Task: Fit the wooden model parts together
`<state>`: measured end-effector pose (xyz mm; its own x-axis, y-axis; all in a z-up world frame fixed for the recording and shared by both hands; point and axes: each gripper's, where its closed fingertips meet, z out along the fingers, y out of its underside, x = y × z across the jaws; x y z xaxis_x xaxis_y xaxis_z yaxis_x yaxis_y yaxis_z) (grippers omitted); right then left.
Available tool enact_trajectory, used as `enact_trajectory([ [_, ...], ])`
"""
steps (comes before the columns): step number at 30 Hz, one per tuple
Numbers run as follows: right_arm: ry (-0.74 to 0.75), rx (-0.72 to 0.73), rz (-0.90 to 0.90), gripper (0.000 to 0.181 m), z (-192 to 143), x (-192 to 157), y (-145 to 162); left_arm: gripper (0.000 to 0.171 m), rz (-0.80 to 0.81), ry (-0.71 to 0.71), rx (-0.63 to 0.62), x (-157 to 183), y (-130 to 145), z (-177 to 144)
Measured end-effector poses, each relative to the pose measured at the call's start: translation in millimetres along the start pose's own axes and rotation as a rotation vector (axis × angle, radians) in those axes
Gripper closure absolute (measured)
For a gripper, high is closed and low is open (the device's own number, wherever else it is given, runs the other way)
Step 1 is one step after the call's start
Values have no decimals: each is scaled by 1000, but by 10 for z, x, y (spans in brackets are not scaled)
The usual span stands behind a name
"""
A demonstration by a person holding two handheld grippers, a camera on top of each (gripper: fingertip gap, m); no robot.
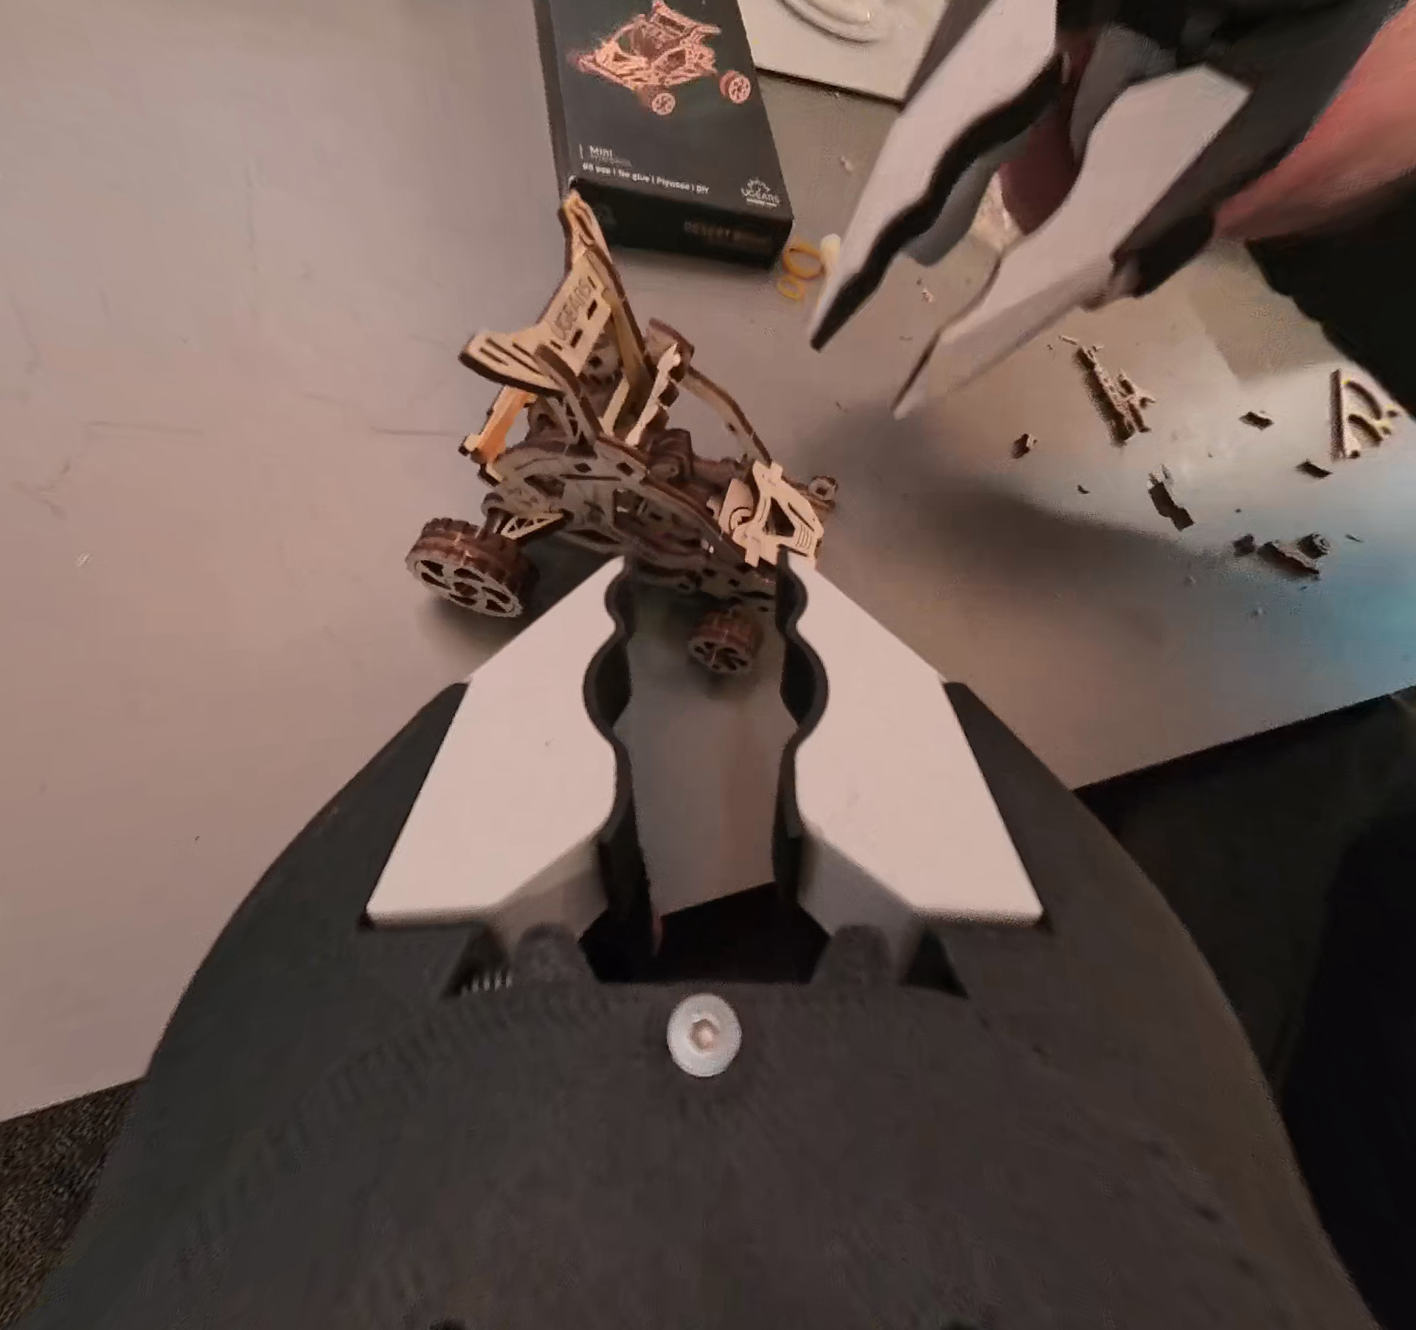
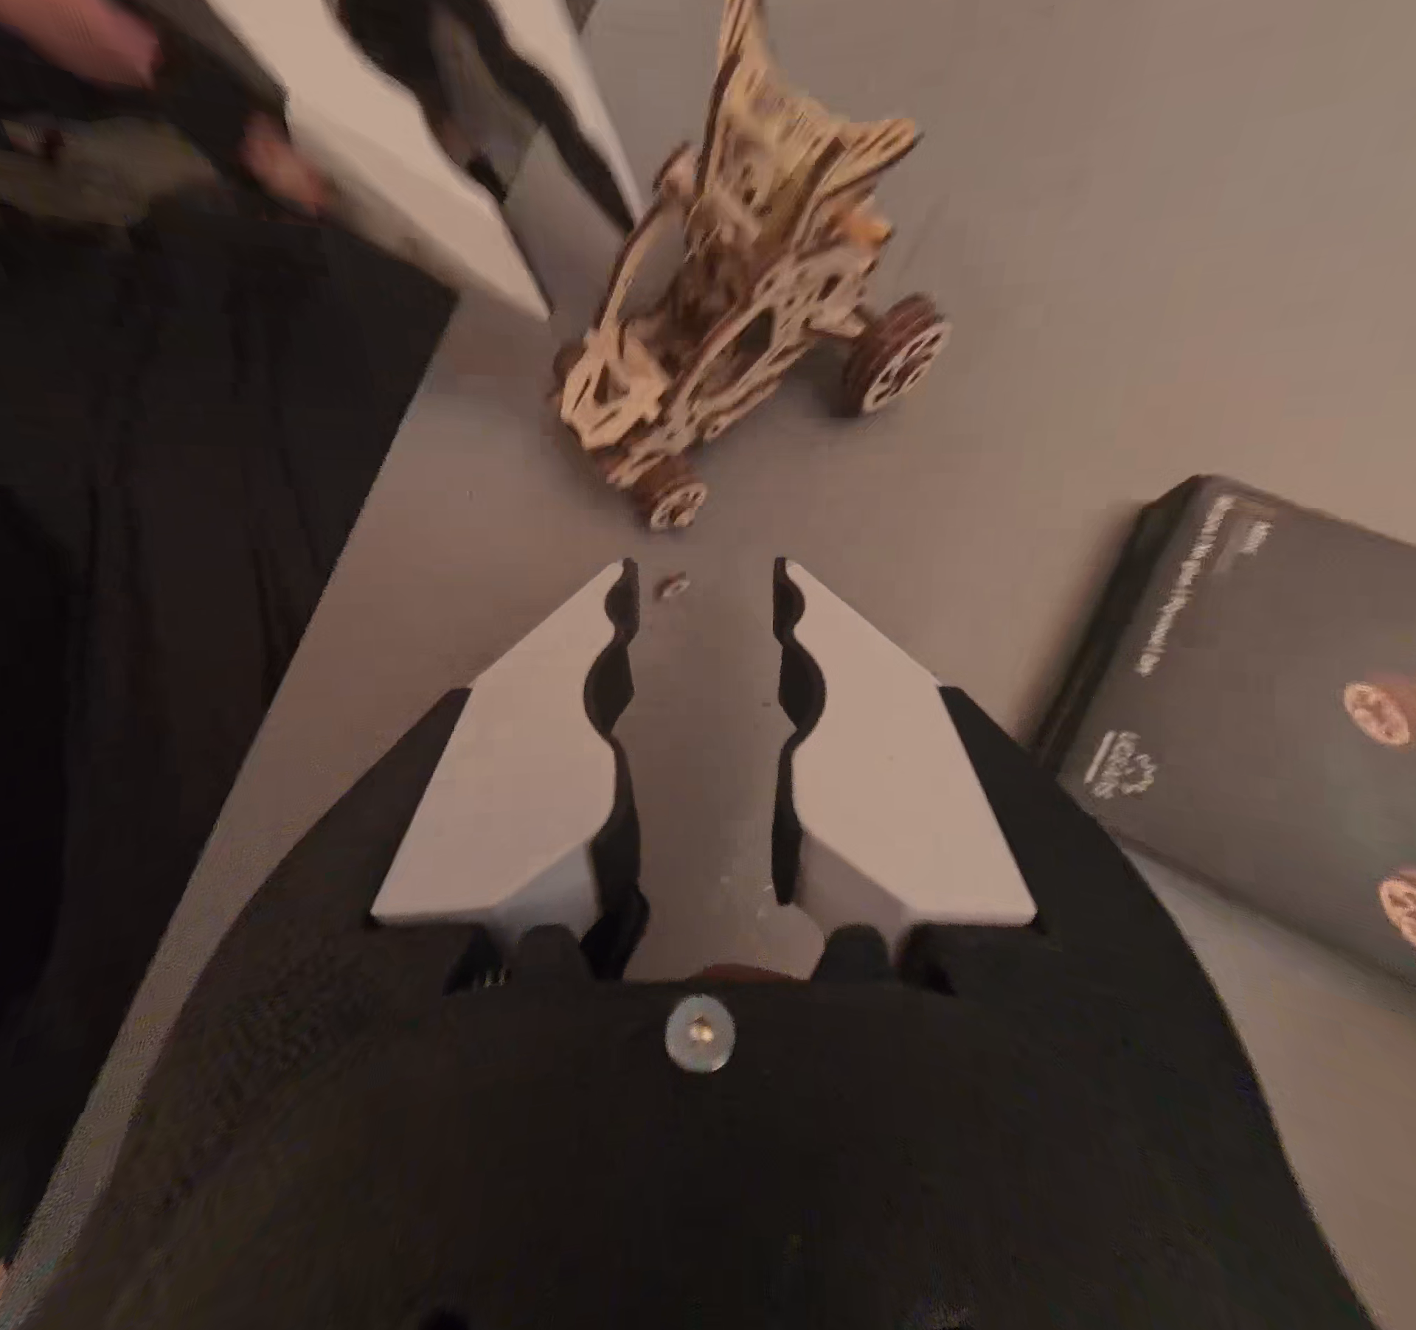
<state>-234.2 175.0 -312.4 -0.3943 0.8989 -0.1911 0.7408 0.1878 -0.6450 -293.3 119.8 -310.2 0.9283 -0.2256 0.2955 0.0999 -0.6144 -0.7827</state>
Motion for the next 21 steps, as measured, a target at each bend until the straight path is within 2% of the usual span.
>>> enact_trajectory([
  [2, 24, -25, -46, 149, 46, -71, 94, 137, 13, 0, 10, 6, -36, -8],
  [5, 121, -75, -142, 152, 125, -51, 219, 121, 137, -74, -4, -14, -100, -68],
  [9, 106, -55, -176, 153, 252, -91, 239, 103, 301, -168, -26, -92, -195, -169],
  [12, 111, -69, -211, 159, 319, -66, 258, 94, 312, -190, -64, -218, -147, -239],
  [15, 88, -55, -218, 173, 357, -86, 237, 94, 265, -166, -28, -274, -174, -292],
  [19, 71, -45, -188, 174, 317, -116, 232, 96, 319, -160, -41, -357, -179, -266],
  [21, 51, -34, -156, 174, 263, -161, 246, 99, 374, -155, -87, -442, -109, -216],
])
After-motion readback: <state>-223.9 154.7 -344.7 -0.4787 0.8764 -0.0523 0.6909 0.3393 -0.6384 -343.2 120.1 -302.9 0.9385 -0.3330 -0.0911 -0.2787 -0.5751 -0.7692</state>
